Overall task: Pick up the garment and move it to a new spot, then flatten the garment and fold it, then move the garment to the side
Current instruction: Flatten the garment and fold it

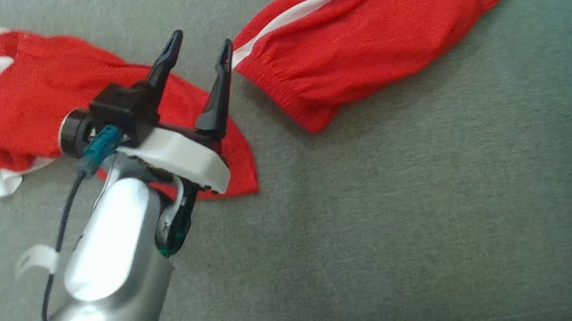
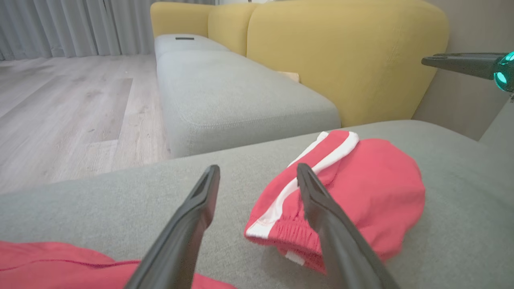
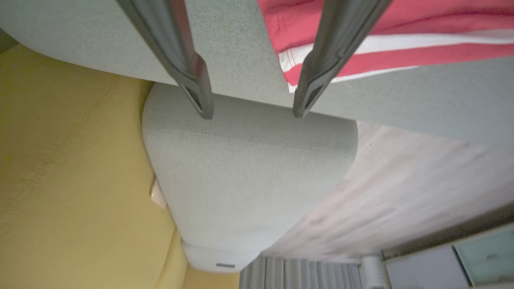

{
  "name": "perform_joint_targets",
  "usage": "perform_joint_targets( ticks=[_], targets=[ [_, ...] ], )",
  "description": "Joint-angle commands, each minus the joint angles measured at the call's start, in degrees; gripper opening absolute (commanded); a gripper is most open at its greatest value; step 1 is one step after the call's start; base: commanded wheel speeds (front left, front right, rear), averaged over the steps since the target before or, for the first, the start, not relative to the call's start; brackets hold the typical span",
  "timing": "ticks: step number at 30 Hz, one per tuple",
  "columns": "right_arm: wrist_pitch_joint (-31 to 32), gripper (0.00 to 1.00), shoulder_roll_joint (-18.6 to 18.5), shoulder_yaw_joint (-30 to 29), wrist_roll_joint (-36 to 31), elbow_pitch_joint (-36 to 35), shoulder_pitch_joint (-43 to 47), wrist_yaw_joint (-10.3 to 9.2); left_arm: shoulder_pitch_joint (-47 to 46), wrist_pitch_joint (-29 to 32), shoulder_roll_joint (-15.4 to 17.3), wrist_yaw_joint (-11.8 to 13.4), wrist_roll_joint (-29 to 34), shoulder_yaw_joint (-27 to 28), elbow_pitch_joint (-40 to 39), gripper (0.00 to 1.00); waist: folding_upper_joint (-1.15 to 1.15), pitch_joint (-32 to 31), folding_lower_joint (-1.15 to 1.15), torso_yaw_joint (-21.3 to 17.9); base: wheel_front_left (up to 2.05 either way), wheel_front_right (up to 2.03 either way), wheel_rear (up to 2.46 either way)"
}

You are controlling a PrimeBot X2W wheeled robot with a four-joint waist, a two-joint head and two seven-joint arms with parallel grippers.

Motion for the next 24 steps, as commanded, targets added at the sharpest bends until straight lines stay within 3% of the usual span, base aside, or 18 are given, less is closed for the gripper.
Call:
perform_joint_targets(
  ticks=[1, 7, 13, 24],
  targets=[
    [-0.89, 1.0, 0.06, -0.36, 0.48, -2.06, 0.18, -0.05, -1.02, -0.68, 1.78, 0.38, 0.26, 2.37, -2.11, 1.0, 0.0, -1.98, 0.0, -1.65, 0.0, 0.0, 0.0],
    [-8.67, 1.0, 1.96, -4.99, 2.25, -6.96, 7.02, -0.05, 3.36, -0.68, 1.6, 1.69, -0.19, 7.69, -6.93, 1.0, 0.0, -6.75, 0.0, -4.0, 0.0, 0.0, 0.0],
    [-13.72, 1.0, 5.47, -10.23, -0.38, -12.3, 15.07, -0.05, 8.69, -0.68, 1.11, 2.44, 0.71, 12.42, -11.42, 1.0, 0.0, -9.66, 0.0, -6.07, 0.0, 0.0, 0.0],
    [-17.04, 1.0, 18.38, -21.67, -12.29, -25.27, 33.51, -0.05, 19.86, -0.69, -2.02, 1.06, 4.74, 18.28, -17.26, 1.0, 0.0, -12.56, 0.0, -8.47, 0.0, 0.0, 0.0]
  ],
)
